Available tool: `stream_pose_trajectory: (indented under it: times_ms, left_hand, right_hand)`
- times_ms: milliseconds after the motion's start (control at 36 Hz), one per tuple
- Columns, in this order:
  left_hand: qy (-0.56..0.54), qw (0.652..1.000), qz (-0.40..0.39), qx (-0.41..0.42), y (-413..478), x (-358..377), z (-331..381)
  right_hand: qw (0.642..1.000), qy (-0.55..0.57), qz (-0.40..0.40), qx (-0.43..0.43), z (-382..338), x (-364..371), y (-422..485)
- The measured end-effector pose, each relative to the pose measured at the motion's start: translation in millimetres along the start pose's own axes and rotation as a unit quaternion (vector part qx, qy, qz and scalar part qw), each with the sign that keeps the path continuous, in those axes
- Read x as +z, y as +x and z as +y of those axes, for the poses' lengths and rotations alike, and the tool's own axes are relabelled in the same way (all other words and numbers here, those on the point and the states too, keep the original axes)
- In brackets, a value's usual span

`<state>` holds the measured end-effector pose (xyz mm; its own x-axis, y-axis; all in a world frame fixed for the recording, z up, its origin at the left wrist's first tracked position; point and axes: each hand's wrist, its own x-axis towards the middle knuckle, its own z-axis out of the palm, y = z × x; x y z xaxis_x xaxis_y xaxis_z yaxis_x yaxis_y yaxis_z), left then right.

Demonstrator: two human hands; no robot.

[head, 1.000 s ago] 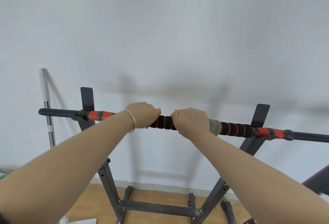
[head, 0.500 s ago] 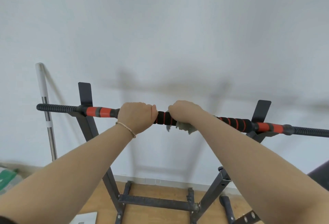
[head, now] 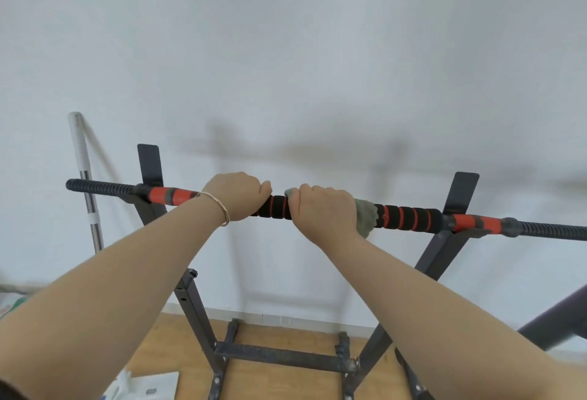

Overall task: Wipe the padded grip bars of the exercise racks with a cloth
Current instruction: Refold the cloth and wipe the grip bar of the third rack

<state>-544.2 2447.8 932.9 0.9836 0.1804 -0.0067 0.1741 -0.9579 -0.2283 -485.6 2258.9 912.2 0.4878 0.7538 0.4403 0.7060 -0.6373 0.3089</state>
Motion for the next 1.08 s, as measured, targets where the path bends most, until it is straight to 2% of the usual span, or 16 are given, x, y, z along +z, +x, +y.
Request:
stream_pose_trajectory:
  times_ms: [56,139,222,306,361,417,472,556,639,694,778,833,917,1000,1056,1083]
  left_hand:
    - [0.084,0.996,0.039,0.015,-4.9,6.4,0.4]
    - [0.097,0.992,0.079,-0.014,-11.8,9.2,4.8]
    - [0.08,0.987,0.13,-0.042,-21.9,16.2,12.6]
    - [0.05,0.969,0.237,-0.043,-28.8,23.0,18.9]
    - [0.061,0.97,0.229,-0.044,-26.7,24.1,20.0]
    - [0.092,0.983,0.156,-0.023,-23.3,20.7,15.4]
    - [0.047,0.996,0.079,-0.005,-18.0,12.9,4.6]
    - [-0.08,0.994,-0.032,-0.067,-10.1,-16.5,-8.1]
    - [-0.108,0.987,-0.103,-0.058,-1.0,-25.5,-2.4]
    - [-0.12,0.983,-0.131,-0.045,-1.0,-20.4,6.1]
    - [0.012,0.999,-0.043,0.006,-5.2,-9.5,7.5]
    - [0.086,0.996,0.017,0.032,-11.0,-2.9,7.0]
    - [0.094,0.994,0.058,-0.005,-15.7,3.8,12.2]
    - [0.08,0.993,0.089,-0.011,-16.9,8.1,14.9]
    - [0.074,0.992,0.103,-0.001,-18.4,10.5,13.7]
    - [0.069,0.992,0.107,-0.004,-20.0,12.4,13.6]
  right_hand:
    - [0.997,0.025,-0.065,-0.026,3.1,-0.3,8.0]
    - [0.98,0.085,-0.178,-0.004,8.8,-13.4,24.5]
    - [0.891,0.272,-0.352,0.088,18.9,-29.2,43.2]
    - [0.822,0.336,-0.454,0.067,25.2,-34.8,51.9]
    - [0.827,0.34,-0.442,0.067,25.8,-30.2,50.8]
    - [0.851,0.345,-0.382,0.099,23.3,-26.5,48.4]
    - [0.908,0.277,-0.311,0.049,20.5,-21.7,43.9]
    - [0.979,0.104,-0.169,-0.05,15.9,-7.8,24.3]
    - [0.999,0.026,-0.019,-0.043,8.7,1.2,-1.2]
    - [0.993,0.059,0.098,-0.014,8.2,9.1,-11.1]
    - [0.98,0.083,0.181,0.019,5.5,10.2,-10.5]
    - [0.98,0.073,0.186,0.025,1.1,8.2,-7.9]
    - [0.988,0.051,0.142,0.035,-4.2,5.4,-4.3]
    - [1.0,-0.014,-0.012,-0.006,-3.0,3.2,3.1]
    - [0.993,-0.001,-0.119,-0.014,-1.6,-2.9,14.6]
    - [0.984,0.039,-0.172,0.019,0.8,-6.6,24.3]
